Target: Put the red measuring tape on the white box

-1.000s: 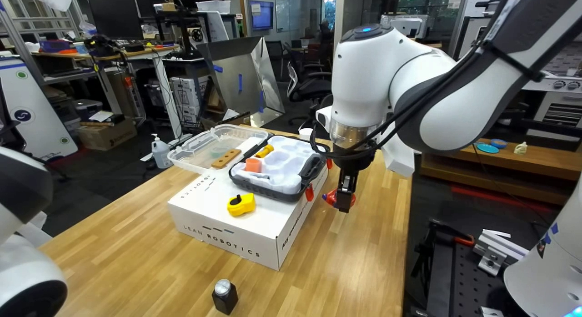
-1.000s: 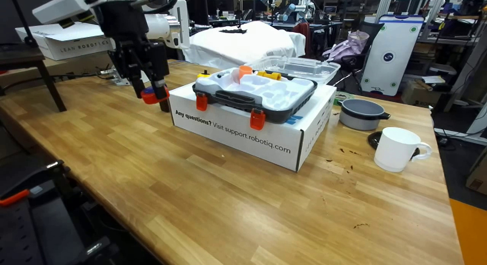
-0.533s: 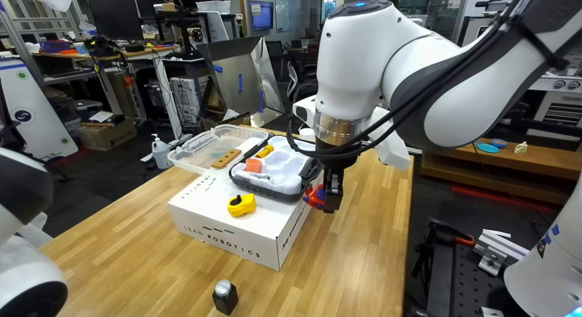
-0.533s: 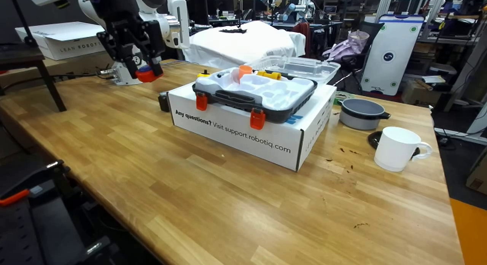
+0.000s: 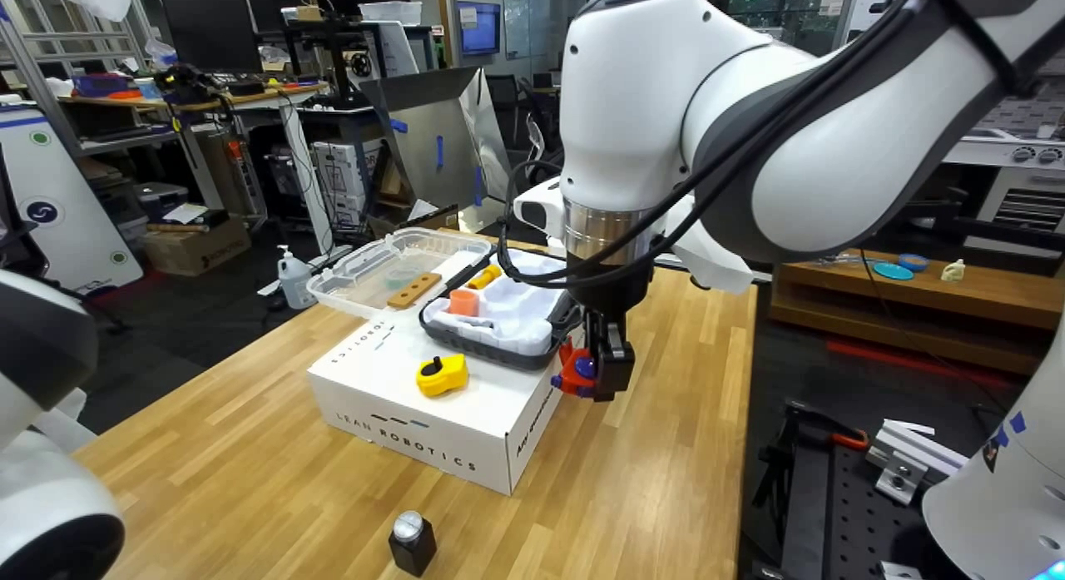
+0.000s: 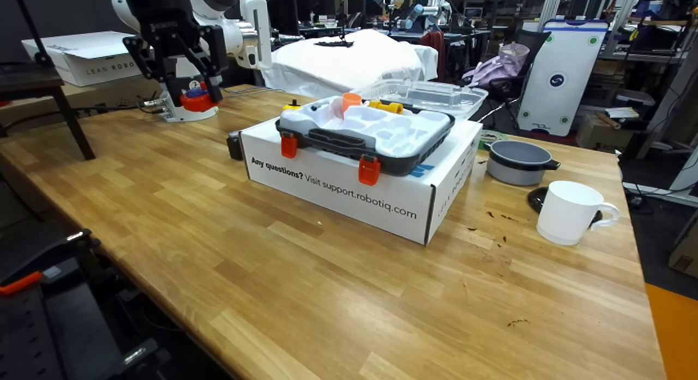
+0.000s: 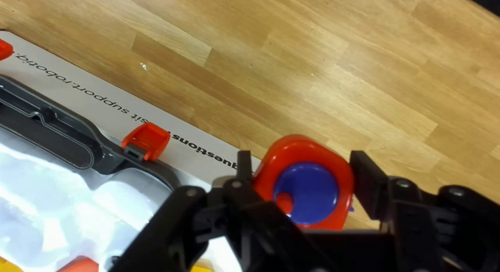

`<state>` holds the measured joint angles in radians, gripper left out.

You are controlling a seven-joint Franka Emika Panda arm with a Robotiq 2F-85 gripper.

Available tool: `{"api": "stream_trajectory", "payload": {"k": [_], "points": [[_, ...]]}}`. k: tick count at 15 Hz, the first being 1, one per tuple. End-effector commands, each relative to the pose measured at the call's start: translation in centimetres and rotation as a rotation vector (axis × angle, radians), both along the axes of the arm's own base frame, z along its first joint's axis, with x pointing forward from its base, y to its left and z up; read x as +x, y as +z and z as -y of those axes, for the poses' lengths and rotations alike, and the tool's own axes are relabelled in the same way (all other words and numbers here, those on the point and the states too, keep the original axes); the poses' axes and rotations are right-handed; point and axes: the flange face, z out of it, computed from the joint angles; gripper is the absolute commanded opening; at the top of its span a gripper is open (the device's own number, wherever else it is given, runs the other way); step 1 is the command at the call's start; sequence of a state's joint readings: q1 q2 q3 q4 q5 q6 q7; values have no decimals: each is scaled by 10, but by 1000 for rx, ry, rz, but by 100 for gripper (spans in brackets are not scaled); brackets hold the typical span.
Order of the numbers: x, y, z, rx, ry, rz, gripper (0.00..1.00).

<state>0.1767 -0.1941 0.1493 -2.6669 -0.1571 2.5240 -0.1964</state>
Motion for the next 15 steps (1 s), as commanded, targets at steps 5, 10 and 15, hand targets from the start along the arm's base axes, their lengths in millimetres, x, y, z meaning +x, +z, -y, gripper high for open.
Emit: {"api": "stream_trajectory", "payload": {"k": [5,10,15], "points": [[0,0,0,0,0,-2,38],[20,-5,-10,38,220,-75,38],[58,-19,-10,-21,361,-120,38]]}}
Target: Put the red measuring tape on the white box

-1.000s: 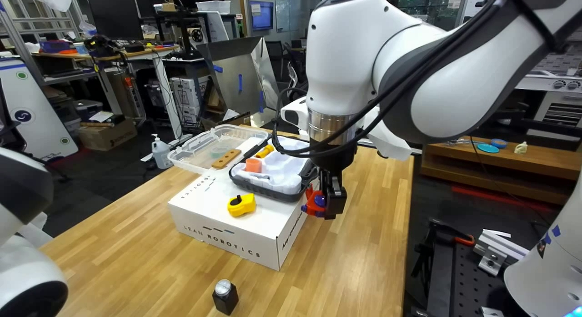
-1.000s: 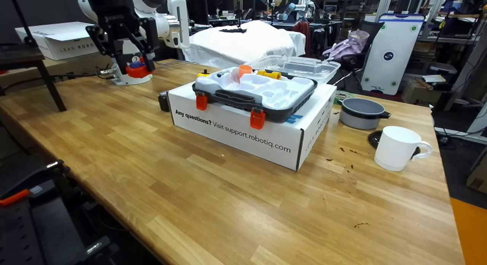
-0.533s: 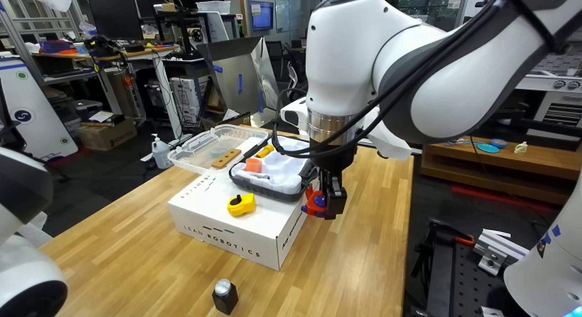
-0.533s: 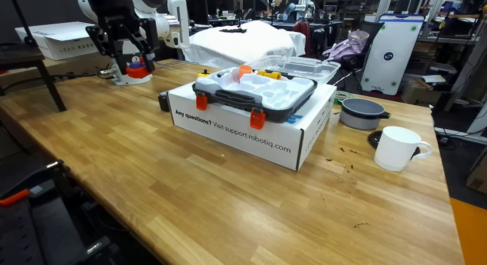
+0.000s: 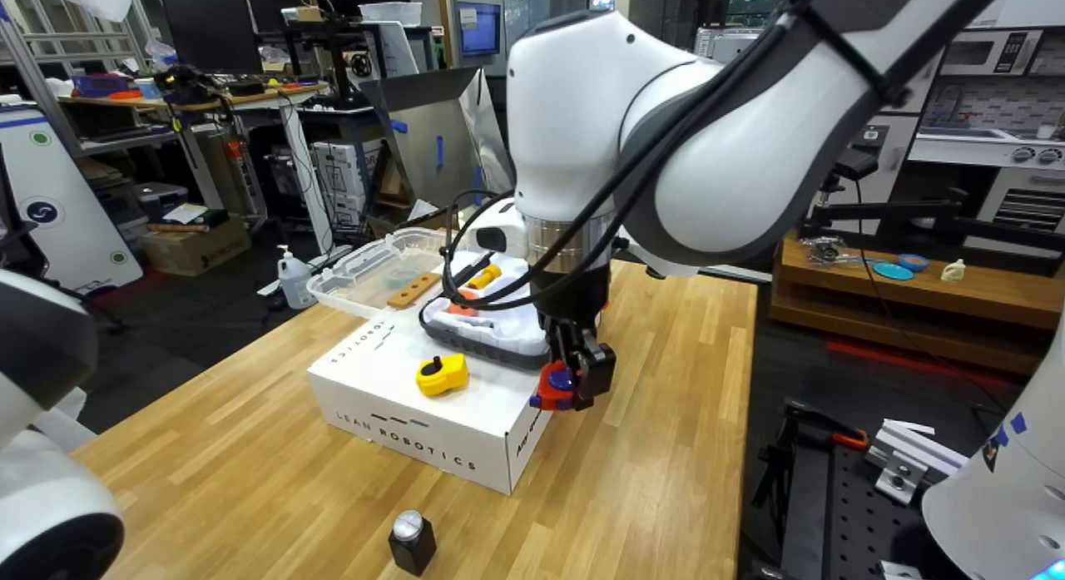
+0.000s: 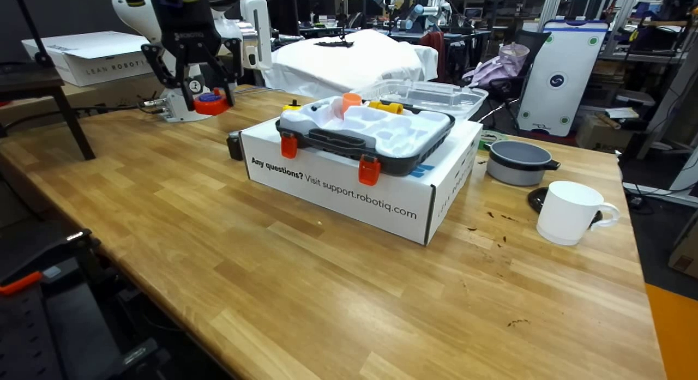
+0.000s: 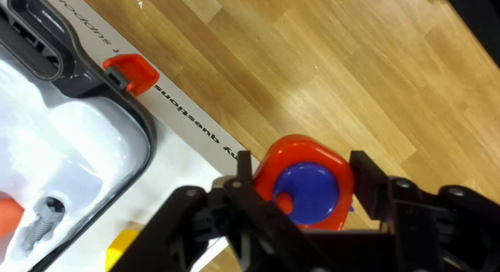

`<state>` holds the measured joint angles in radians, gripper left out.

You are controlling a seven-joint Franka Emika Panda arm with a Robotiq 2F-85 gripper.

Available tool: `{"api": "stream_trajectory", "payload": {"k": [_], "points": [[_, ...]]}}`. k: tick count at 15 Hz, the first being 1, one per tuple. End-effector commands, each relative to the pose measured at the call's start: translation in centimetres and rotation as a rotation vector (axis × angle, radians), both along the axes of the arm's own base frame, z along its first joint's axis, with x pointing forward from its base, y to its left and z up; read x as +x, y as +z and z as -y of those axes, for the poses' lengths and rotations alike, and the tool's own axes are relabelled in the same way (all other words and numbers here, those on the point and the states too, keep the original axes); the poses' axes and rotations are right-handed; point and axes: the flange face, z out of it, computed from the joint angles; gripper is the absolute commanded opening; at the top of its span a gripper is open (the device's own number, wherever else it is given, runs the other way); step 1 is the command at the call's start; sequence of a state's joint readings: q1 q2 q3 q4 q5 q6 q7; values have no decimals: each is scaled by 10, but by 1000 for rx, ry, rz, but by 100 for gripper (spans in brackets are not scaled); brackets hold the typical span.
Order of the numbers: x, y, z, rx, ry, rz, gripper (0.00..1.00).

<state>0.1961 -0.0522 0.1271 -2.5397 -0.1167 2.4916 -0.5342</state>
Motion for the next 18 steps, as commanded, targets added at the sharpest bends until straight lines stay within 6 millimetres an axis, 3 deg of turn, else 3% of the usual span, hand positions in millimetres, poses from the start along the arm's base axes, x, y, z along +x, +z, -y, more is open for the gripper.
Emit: {"api": "stream_trajectory", "payload": {"k": [1,3,8,9,12,18], "points": [[8,-3,0,-7,20,-5,63],[19,-7,0,-14,38,-17,63],[21,-8,0,-18,42,-23,63],[22,-8,2,-23,40,-26,38],[33,-6,4,-35,60,-17,38],[81,-7,0,-50,144,11,38]]}}
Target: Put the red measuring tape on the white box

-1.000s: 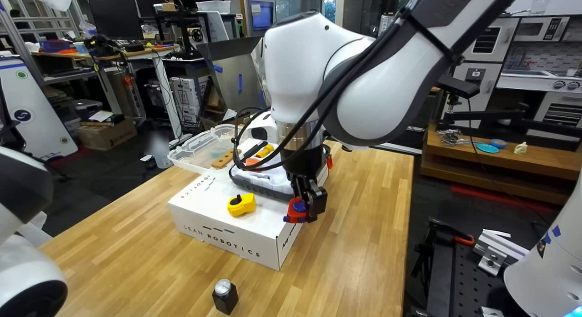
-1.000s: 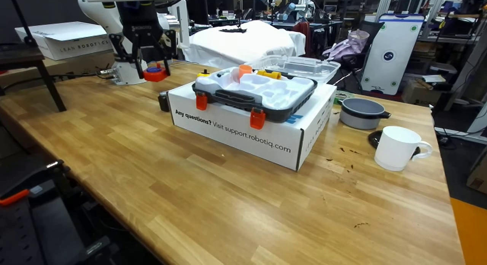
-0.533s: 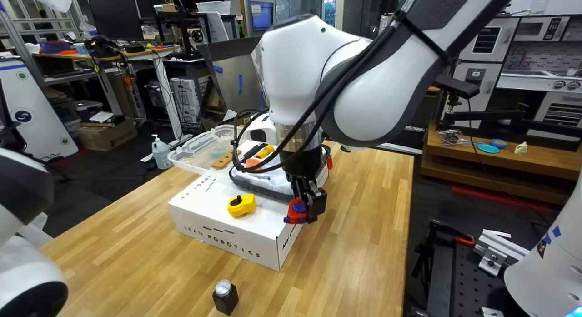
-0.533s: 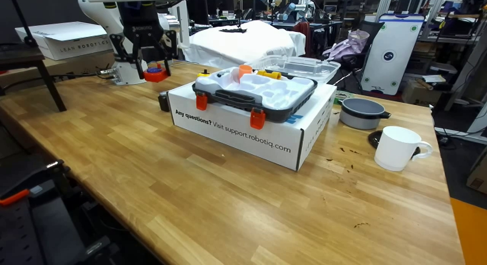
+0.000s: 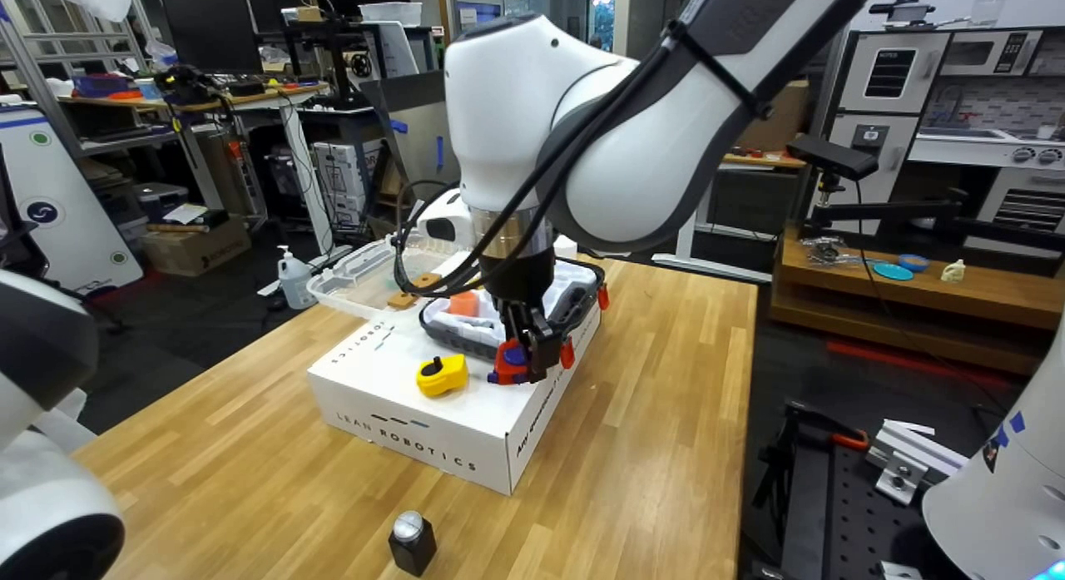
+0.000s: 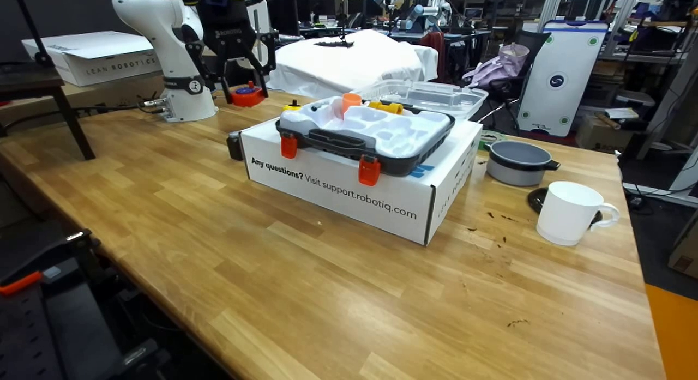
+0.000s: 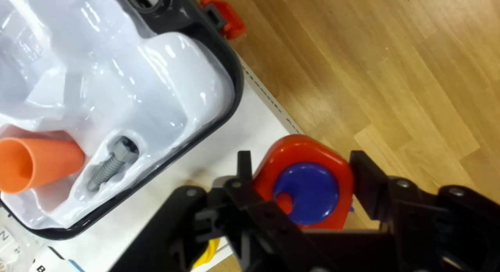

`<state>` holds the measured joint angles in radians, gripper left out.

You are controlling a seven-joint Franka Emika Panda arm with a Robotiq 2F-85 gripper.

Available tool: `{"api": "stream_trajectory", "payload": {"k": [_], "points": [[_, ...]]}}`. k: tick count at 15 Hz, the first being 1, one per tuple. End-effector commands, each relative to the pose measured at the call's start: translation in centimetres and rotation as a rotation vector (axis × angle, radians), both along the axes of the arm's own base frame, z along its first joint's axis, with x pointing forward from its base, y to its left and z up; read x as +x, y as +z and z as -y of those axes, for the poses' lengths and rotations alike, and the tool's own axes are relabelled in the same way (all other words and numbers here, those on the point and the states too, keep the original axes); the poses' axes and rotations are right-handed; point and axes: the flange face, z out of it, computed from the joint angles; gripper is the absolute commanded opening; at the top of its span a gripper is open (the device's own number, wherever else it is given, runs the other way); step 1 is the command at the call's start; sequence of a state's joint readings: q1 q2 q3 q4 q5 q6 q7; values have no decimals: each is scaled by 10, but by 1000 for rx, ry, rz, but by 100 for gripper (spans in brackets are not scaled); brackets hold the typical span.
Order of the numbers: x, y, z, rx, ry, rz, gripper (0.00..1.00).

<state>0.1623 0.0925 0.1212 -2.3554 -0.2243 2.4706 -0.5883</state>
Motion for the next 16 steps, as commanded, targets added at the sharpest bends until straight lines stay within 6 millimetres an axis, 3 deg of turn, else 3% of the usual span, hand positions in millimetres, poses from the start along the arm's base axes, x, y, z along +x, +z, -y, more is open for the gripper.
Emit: {"api": "stream_trajectory", "payload": {"k": [1,7,16], "points": [[26,-13,-2,-6,60,-26,38],[45,-36,-2,0,92,-69,38],[46,-34,0,14,85,-70,38]]}}
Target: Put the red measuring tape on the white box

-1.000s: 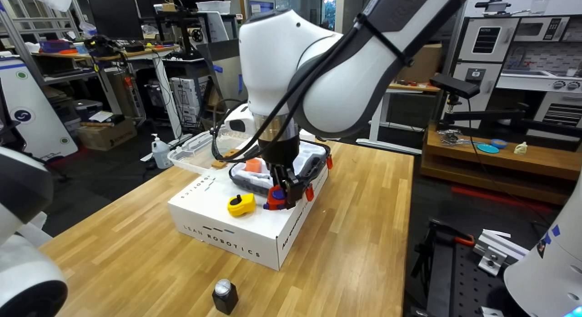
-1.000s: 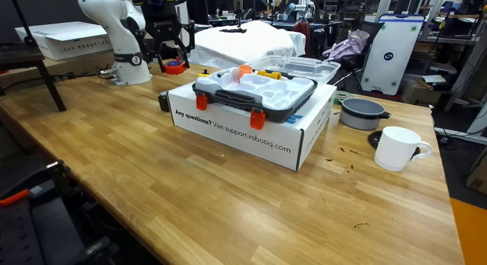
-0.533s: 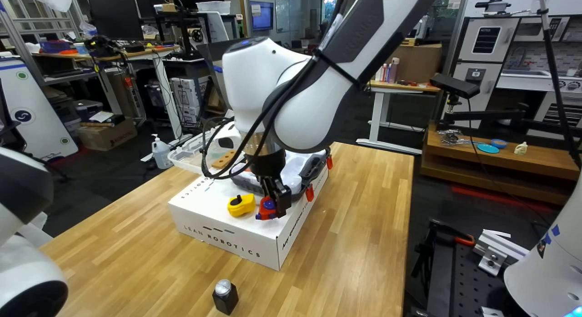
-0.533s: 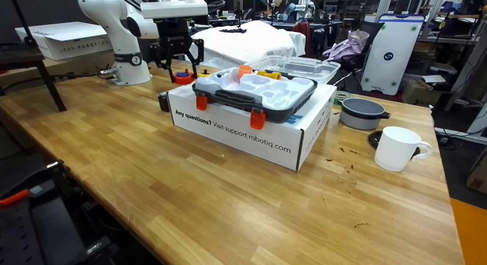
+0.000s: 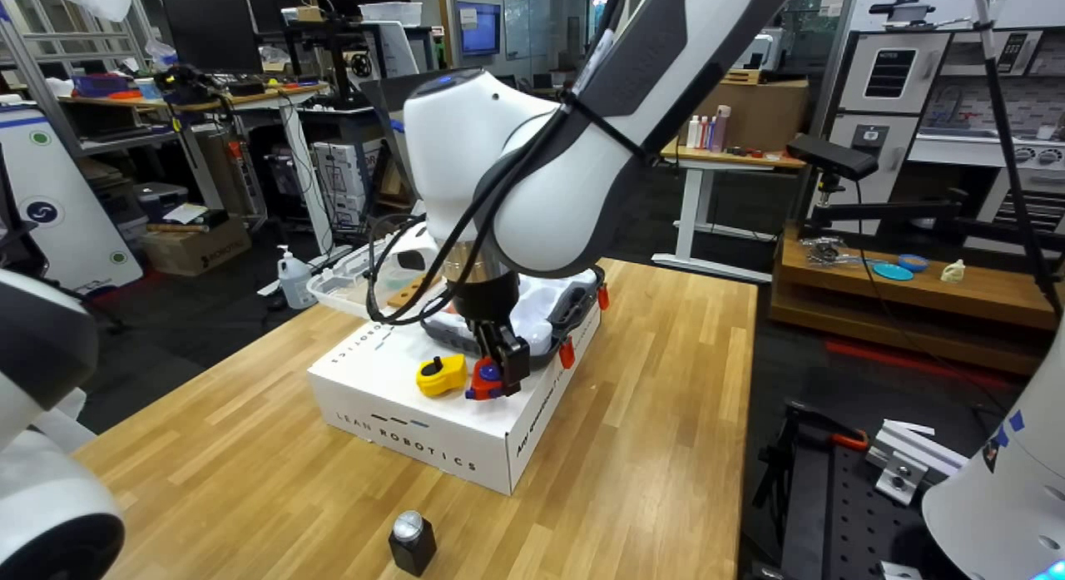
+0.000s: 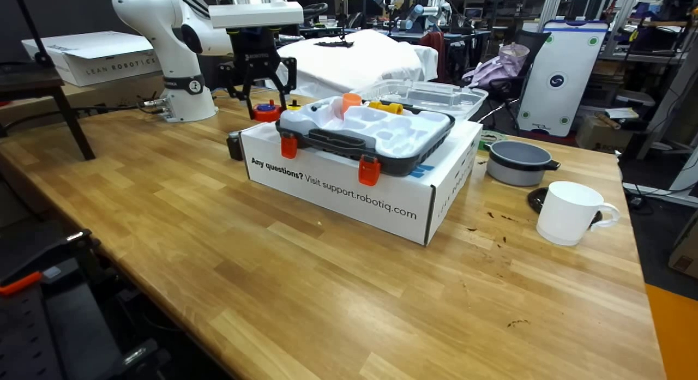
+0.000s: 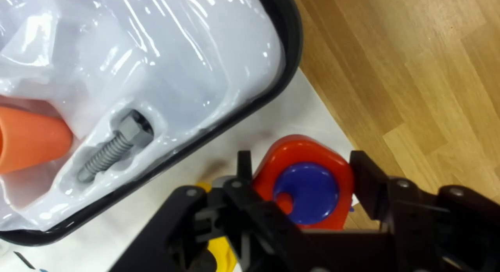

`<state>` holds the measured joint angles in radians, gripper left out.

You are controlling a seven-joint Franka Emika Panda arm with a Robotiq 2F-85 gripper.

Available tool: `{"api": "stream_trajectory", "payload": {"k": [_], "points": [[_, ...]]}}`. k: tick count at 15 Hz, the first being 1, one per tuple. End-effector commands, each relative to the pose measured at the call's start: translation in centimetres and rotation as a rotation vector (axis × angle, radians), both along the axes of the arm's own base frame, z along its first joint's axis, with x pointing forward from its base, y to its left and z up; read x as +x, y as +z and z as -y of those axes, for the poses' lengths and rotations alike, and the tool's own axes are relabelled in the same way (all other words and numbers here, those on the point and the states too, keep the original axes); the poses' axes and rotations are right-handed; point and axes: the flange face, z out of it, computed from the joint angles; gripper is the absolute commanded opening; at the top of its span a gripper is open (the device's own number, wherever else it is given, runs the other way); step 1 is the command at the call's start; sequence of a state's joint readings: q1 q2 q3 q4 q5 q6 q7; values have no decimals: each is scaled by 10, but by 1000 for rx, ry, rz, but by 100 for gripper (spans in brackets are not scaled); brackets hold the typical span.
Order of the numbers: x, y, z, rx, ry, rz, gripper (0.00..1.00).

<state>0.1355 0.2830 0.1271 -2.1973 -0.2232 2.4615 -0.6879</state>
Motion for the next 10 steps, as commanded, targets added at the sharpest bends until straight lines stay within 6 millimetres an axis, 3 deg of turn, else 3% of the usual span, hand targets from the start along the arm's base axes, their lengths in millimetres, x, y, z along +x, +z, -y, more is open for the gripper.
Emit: {"api": "stream_trajectory", "payload": {"k": [1,10], "points": [[0,4,1,7,12,-17,38],[-2,-27,2,17,-21,-68,38]]}}
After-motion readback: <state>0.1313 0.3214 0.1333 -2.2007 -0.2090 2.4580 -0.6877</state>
